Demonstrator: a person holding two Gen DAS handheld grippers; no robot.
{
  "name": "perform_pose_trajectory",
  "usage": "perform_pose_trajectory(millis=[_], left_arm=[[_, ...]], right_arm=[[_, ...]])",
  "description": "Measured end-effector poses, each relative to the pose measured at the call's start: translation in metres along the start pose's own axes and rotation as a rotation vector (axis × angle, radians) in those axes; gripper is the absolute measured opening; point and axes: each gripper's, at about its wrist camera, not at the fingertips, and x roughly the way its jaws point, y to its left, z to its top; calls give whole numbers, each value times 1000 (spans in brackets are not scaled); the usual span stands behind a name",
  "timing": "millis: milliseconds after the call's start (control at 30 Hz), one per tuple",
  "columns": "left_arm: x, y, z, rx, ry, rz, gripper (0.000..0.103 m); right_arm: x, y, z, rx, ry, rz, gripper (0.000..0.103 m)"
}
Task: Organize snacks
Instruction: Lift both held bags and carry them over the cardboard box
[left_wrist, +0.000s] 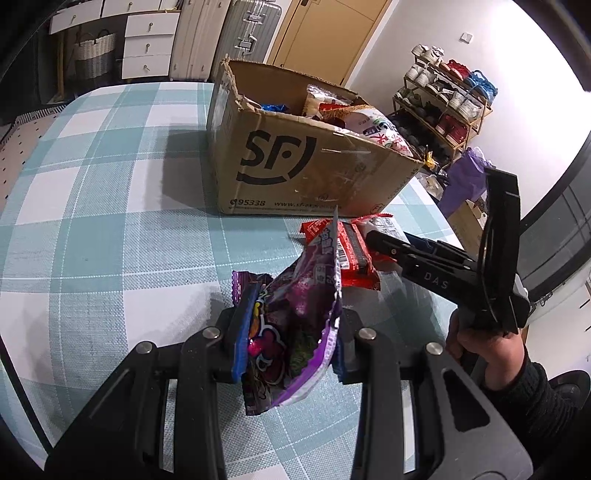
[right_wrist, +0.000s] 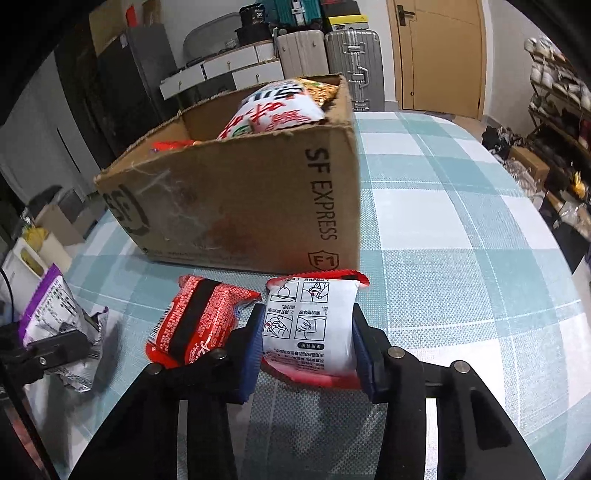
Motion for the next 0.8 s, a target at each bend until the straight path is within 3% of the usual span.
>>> perform_pose_trajectory(millis=[467, 800], left_arm=[[-9, -8, 4, 4, -10, 21, 31], [-30, -26, 22, 46, -76, 54, 31]], right_arm=[[-25, -6, -4, 26, -33, 53, 42], [-70, -3, 0, 11, -105, 98, 43]])
